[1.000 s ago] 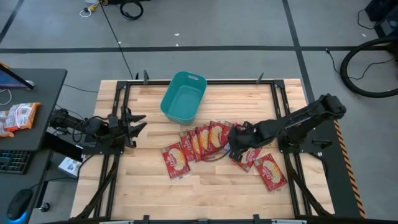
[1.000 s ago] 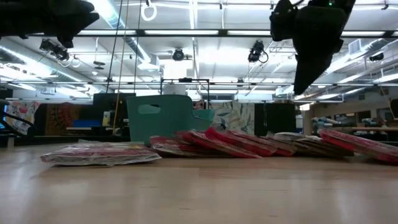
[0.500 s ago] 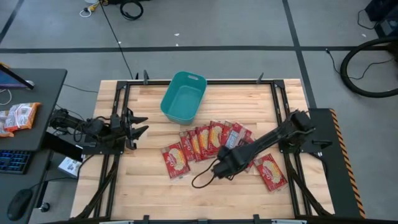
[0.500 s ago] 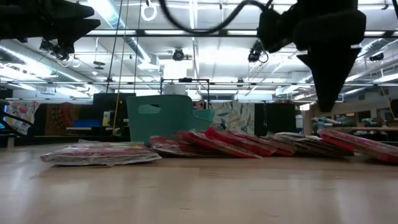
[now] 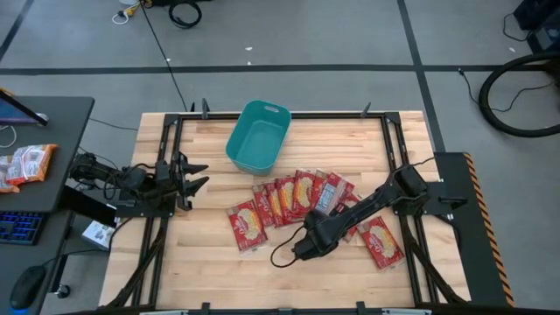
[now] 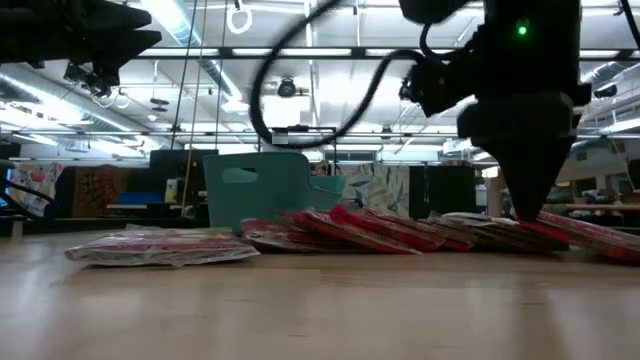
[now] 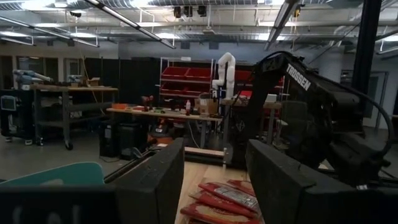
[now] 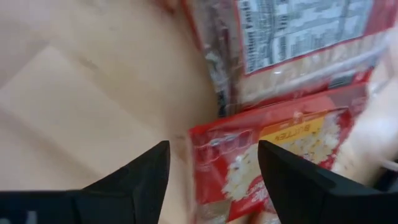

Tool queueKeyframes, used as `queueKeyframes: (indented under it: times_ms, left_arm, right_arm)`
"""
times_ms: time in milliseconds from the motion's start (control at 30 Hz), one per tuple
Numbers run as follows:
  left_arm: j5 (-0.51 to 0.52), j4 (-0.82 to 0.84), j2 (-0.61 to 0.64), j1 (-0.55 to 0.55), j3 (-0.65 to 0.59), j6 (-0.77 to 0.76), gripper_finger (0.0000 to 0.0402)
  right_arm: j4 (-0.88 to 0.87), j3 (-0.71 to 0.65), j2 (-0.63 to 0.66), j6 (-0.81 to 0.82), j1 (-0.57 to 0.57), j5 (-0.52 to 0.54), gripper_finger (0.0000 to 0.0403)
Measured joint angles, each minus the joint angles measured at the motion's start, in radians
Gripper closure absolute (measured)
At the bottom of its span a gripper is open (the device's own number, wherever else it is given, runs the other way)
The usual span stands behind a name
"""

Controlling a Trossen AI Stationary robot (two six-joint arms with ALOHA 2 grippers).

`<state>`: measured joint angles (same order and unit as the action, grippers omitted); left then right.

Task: Sort popcorn bags into baskets
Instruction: Put the red popcorn bag into the green bin

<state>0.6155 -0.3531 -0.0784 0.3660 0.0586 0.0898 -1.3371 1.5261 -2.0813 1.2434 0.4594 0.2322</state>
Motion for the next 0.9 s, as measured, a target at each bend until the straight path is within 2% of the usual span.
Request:
queueKeyframes:
  times_ms: [267, 400, 567, 800, 900]
  left_arm:
    - [0.000, -0.001, 0.000, 0.000, 0.000, 0.000, 0.0224]
    - [0.001, -0.001, 0.000, 0.000, 0.000, 0.001, 0.0224]
    - [0.000, 0.000, 0.000, 0.000, 0.000, 0.001, 0.0224]
    - [0.000, 0.000, 0.000, 0.000, 0.000, 0.000, 0.0224]
    - [0.000, 0.000, 0.000, 0.000, 0.000, 0.000, 0.0224]
  right_arm:
    - [-0.055, -0.018, -0.048, 0.038, 0.005, 0.016, 0.0170]
    - [-0.066, -0.027, -0.065, 0.040, 0.005, 0.003, 0.0191]
    - [-0.067, -0.029, -0.078, 0.027, 0.005, -0.041, 0.0251]
    - [-0.086, -0.028, -0.079, -0.047, 0.005, -0.096, 0.0378]
    - [-0.143, 0.003, -0.079, -0.092, 0.006, -0.101, 0.0393]
